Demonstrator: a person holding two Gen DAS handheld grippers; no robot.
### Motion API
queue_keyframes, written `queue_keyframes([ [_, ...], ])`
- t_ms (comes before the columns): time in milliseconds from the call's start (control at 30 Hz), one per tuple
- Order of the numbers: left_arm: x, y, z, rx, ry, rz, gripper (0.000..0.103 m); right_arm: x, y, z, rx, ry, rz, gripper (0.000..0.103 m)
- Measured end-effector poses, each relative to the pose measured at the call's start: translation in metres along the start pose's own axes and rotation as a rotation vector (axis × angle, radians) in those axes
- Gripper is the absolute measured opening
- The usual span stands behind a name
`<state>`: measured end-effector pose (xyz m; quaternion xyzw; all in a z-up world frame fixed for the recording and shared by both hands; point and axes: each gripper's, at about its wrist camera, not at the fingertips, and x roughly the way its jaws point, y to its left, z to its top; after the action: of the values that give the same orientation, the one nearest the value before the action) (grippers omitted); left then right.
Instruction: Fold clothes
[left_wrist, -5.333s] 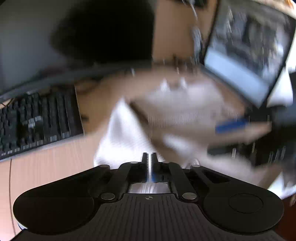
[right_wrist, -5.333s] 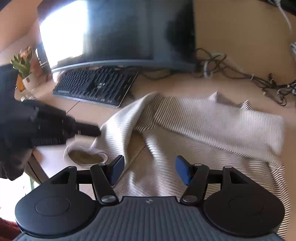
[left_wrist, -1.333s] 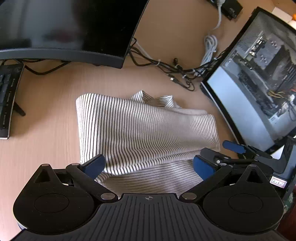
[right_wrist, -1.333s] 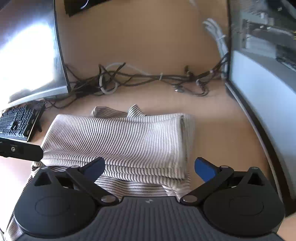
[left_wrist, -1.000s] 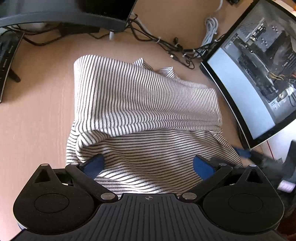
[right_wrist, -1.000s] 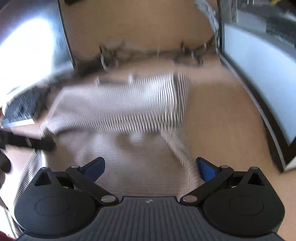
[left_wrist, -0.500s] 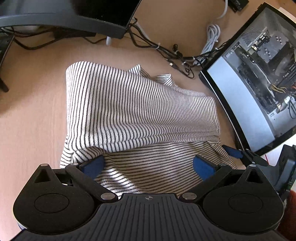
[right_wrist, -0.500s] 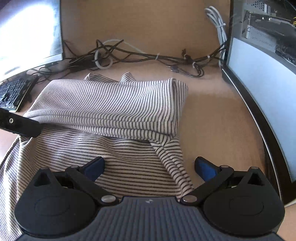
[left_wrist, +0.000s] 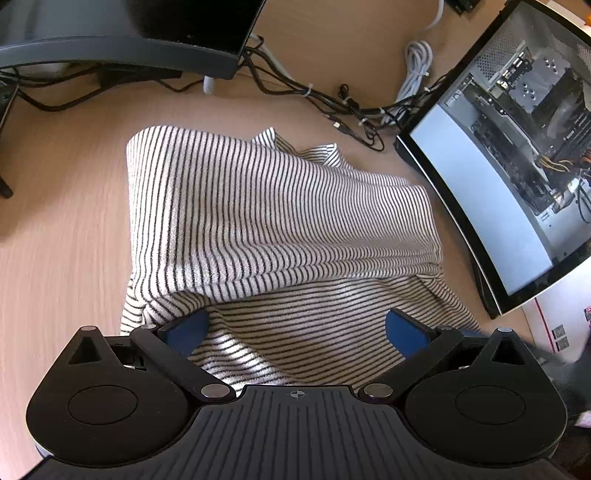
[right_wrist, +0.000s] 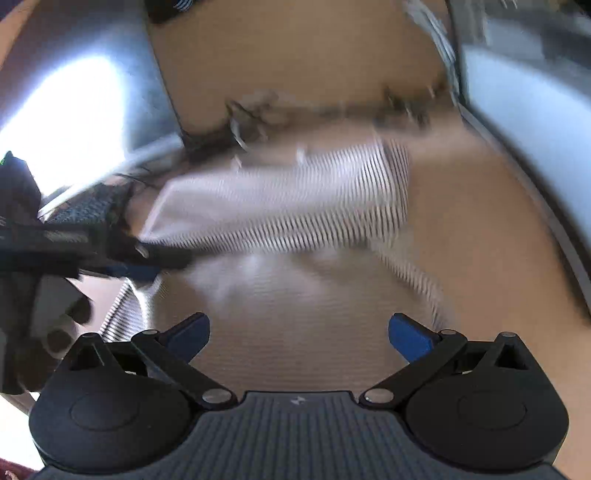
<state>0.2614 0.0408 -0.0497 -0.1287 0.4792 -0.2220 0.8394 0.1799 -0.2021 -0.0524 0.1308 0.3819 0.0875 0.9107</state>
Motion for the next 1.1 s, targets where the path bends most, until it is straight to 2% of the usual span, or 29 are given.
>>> queue_keyframes([
  [133, -0.015, 0.003, -0.002, -0.038, 0.007, 0.023, 0.103, 0.002, 0.002, -0.006, -0.010, 0.003, -0.014, 0.103],
  [367, -0.034, 0.008, -0.030, -0.076, 0.032, -0.032, 0.103, 0.012, 0.015, -0.003, -0.084, 0.052, -0.088, 0.103],
  [500, -0.034, 0.008, -0.041, -0.035, 0.029, -0.029, 0.103, 0.011, 0.012, -0.002, -0.076, 0.054, -0.087, 0.103],
  [633, -0.037, 0.013, -0.038, -0.055, 0.029, -0.008, 0.103, 0.006, 0.003, -0.002, -0.030, 0.033, -0.068, 0.103],
  [767, -0.043, 0.019, -0.032, -0.084, 0.025, 0.003, 0.103, 0.004, 0.007, -0.006, -0.089, 0.052, -0.099, 0.103],
  [867, -0.050, 0.013, -0.026, -0.058, -0.002, 0.019, 0.103, 0.006, 0.013, -0.005, -0.165, 0.101, -0.107, 0.103],
  [1100, -0.059, -0.017, 0.012, 0.045, -0.139, -0.016, 0.103, 0.008, 0.012, 0.008, -0.170, 0.175, -0.103, 0.103],
])
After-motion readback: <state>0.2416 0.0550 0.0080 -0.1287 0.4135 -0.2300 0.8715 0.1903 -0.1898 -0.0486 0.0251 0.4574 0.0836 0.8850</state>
